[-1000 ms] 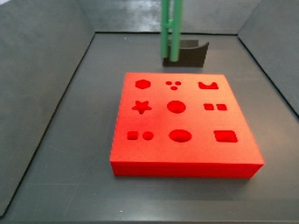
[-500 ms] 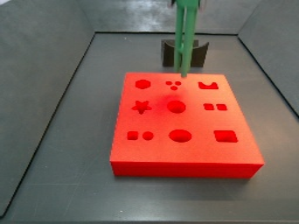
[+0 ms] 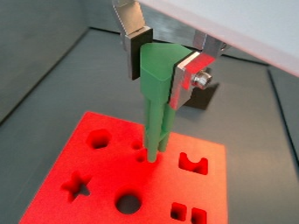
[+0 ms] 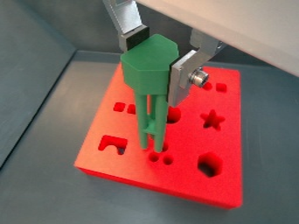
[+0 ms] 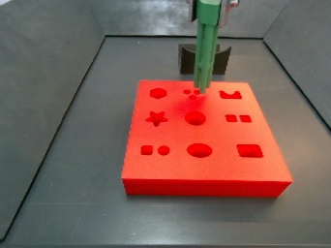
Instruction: Insert the 3 prong object.
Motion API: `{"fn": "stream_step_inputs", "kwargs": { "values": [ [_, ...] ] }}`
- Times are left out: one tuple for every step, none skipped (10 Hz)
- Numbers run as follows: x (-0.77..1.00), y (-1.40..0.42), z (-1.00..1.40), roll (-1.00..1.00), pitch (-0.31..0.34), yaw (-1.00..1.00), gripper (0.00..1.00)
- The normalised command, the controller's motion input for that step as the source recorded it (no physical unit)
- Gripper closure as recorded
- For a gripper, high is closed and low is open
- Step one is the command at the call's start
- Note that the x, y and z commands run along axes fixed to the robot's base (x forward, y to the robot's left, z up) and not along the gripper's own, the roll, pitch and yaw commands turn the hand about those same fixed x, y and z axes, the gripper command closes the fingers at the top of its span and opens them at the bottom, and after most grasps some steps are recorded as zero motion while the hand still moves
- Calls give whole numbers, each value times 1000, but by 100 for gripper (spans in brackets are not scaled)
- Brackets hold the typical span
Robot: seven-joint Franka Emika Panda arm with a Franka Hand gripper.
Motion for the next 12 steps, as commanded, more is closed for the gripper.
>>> {"fn": "stream_step_inputs", "kwargs": {
  "values": [
    [451, 251, -20, -89, 266, -449, 100],
    [111, 189, -109, -100, 146, -140, 100],
    [0, -54, -3, -33, 0, 0, 100],
    [-100, -134, -66, -3, 0, 26, 100],
    [-300, -209, 0, 109, 4, 251, 100],
    [-346, -51, 0, 153, 41, 320, 100],
    [-534, 0, -51, 199, 73, 354, 100],
    [-454, 43, -51, 106, 29, 351, 100],
    [11, 129, -134, -164, 4, 151, 100],
    [266, 91, -314, -236, -14, 26, 100],
    [406, 180, -214, -324, -36, 0, 100],
    [203, 191, -223, -293, -36, 0, 100]
  ]
}}
